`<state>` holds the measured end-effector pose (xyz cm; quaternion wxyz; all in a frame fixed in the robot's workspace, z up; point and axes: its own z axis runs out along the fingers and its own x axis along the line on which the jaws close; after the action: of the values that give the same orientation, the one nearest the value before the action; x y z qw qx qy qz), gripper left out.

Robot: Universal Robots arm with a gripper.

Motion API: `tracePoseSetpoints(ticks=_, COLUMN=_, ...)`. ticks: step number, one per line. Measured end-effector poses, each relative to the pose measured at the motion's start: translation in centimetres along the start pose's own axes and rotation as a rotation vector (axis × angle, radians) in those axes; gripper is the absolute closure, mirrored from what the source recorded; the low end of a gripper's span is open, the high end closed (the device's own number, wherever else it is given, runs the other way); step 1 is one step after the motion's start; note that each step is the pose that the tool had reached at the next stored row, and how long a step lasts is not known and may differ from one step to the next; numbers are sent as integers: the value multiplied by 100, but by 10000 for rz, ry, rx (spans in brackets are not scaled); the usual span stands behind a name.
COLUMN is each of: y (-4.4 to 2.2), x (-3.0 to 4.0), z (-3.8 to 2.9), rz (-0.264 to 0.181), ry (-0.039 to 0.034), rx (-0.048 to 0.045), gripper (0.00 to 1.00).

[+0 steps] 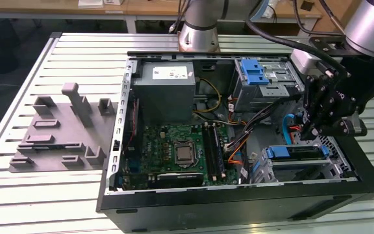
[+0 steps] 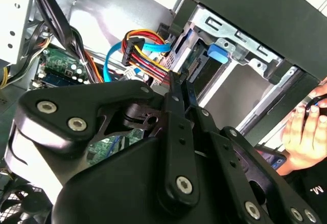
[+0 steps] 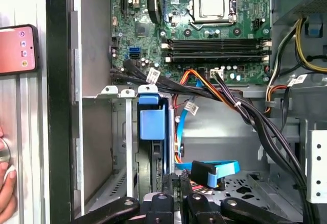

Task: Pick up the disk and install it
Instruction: 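Insert the first disk wire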

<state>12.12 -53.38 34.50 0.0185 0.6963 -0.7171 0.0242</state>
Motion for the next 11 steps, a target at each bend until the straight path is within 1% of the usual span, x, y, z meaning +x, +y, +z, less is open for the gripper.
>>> tracePoseSetpoints(ticks=2, y=-26, x=5, z=16, rz=-1, ry=2, rx=-14, gripper=84)
tracePoseSetpoints(ticks=5, y=-46, x=28, z=46, rz=-2, ry=2, rx=-29, gripper=84)
tracePoseSetpoints(ticks=8, y=-49, x=61, z=82, rz=-1, ry=3, rx=-31, gripper=84)
tracePoseSetpoints(ticks=11, y=-53, x=70, z=98, rz=-2, ry=2, rx=-31, gripper=84)
